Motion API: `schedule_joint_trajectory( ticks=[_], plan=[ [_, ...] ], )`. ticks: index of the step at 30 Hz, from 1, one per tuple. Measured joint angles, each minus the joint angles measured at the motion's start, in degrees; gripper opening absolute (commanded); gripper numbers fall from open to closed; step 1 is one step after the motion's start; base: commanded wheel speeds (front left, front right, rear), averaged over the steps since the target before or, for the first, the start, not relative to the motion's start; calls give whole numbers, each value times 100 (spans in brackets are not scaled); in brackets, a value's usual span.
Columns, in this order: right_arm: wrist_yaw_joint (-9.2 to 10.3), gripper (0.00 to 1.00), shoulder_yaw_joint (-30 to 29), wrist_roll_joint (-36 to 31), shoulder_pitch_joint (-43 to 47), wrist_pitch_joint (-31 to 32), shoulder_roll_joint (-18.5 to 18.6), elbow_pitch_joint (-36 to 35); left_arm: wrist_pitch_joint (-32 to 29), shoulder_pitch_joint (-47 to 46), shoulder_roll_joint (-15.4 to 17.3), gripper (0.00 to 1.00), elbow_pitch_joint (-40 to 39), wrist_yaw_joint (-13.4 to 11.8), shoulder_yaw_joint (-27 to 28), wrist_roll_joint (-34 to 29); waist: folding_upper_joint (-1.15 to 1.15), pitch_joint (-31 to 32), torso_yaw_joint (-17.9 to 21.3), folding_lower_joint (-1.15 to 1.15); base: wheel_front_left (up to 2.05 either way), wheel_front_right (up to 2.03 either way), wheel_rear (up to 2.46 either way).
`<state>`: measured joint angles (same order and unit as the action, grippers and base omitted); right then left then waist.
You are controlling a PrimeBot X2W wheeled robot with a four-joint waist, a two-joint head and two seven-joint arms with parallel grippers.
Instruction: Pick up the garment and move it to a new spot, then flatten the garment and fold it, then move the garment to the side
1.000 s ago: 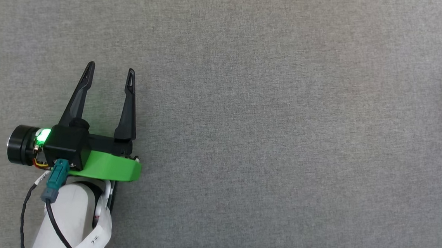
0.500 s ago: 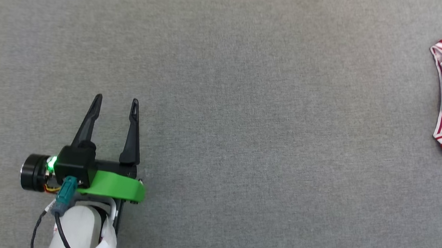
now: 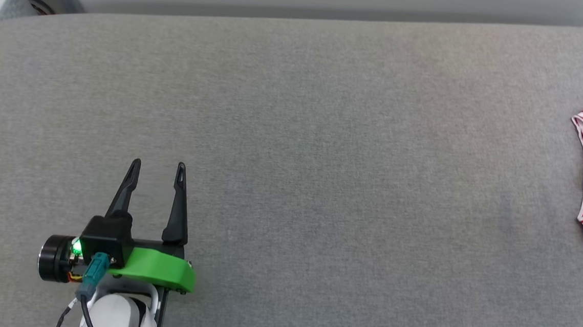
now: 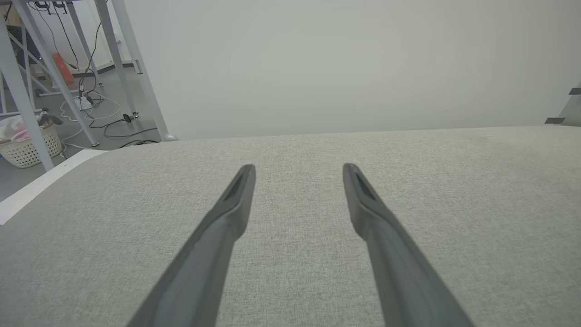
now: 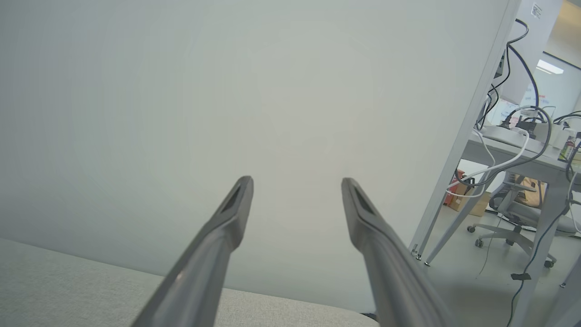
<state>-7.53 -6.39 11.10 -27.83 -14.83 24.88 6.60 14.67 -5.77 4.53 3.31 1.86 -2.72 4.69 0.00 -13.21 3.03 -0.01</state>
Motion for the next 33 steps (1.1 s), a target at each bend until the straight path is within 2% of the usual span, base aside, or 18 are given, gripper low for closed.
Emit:
schedule_joint_trajectory(
  ticks=[2, 7, 12, 23, 33],
  plan=[
    [0, 100, -35, -164, 403, -5, -396, -411, -1, 43, -13, 100, 32, 0, 10, 1, 0, 120, -81, 0, 0, 0, 0],
    [0, 100, 105, -293, 1140, -5, -984, -891, 0, 125, -43, 100, 105, 1, 26, 1, 0, 368, -255, 0, 0, 0, 0],
    [0, 100, 344, -299, 1775, -5, -1439, -926, -1, 198, -55, 100, 156, 1, 45, 0, 0, 581, -382, 0, 0, 0, 0],
    [0, 100, 405, -170, 2774, -5, -1917, -755, -1, 391, -69, 100, 271, 47, 43, 9, 0, 932, -509, 0, 0, 0, 0],
    [0, 100, 304, -136, 3337, -5, -2071, -833, 0, 580, -90, 100, 358, 122, 13, 60, 0, 1159, -561, 0, 0, 0, 0]
  ],
)
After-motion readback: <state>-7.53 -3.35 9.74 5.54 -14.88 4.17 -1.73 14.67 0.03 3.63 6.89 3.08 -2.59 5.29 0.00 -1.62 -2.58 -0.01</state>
